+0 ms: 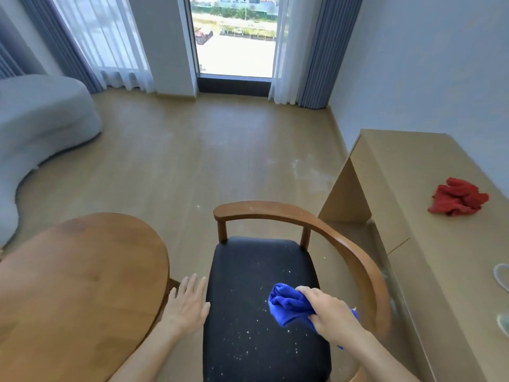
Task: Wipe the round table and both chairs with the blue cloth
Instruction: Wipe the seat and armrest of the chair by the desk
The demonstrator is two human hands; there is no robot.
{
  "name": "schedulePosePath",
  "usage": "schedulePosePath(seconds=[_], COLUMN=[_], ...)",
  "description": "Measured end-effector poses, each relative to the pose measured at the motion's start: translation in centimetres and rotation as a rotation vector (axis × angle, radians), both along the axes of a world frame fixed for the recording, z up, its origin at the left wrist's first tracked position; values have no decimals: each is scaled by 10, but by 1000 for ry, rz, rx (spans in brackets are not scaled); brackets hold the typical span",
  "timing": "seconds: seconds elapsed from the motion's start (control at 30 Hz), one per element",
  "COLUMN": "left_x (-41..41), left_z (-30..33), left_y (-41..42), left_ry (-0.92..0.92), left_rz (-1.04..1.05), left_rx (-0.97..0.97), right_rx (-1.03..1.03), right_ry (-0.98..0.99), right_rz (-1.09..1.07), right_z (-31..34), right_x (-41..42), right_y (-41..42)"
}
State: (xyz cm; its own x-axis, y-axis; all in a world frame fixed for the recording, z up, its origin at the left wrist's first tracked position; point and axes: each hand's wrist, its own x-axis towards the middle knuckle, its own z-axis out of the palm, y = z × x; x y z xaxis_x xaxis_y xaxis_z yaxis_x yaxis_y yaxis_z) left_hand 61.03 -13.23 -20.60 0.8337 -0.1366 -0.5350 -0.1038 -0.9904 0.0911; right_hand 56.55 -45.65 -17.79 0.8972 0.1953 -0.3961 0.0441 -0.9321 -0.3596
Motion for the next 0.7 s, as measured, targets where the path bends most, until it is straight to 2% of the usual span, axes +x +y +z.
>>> schedulePosePath(seconds=[0.17, 0.37, 0.53, 0.7], left_x=[59, 174, 256, 304], left_z=[-50, -82, -101, -130], left_y=[-19, -52, -70, -77], left_ry=[-3, -200, -382, -391], left_rz=[62, 159, 285, 249], left_rx=[-20, -167, -203, -223], right_rx=[8, 46, 20, -20], right_ry=[110, 143, 95, -36], right_rz=[-29, -69, -15, 71], right_z=[-63, -133, -174, -206], right_x=[36, 74, 123, 195], right_y=[-9, -23, -34, -34])
